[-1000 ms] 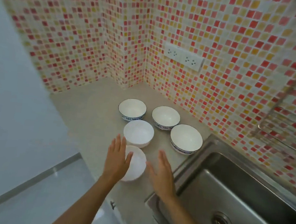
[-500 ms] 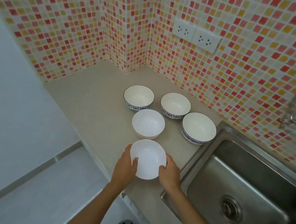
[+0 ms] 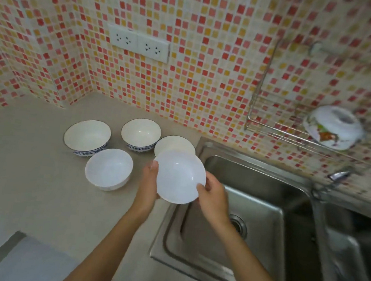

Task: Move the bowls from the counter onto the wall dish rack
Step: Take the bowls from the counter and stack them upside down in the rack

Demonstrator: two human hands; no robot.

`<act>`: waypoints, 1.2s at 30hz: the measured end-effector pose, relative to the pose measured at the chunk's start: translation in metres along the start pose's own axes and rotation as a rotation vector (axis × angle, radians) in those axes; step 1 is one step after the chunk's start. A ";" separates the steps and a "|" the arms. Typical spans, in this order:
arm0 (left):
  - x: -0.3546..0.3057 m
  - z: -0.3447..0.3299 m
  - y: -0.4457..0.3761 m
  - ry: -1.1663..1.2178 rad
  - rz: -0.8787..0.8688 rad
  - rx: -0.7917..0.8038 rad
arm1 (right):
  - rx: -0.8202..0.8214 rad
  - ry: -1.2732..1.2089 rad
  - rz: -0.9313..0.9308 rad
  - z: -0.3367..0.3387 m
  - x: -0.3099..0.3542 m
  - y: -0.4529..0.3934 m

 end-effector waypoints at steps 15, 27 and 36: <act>-0.099 -0.173 -0.012 0.141 -0.229 0.248 | -0.595 0.554 0.357 0.256 0.046 -0.042; -0.186 -0.303 -0.038 -0.653 -0.922 0.263 | -0.871 0.878 0.482 0.281 0.014 -0.072; -0.147 -0.345 -0.089 -1.435 -1.163 0.344 | -0.987 0.853 0.579 0.283 0.010 -0.075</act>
Point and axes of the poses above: each hand's wrist, its own y-axis away from the middle knuckle, its own z-axis out of the back of the hand, x = y × z, the point moved 5 cm from there along -y, towards the middle knuckle, and after that the axes turned 4 degrees about x, right-handed, at the moved point
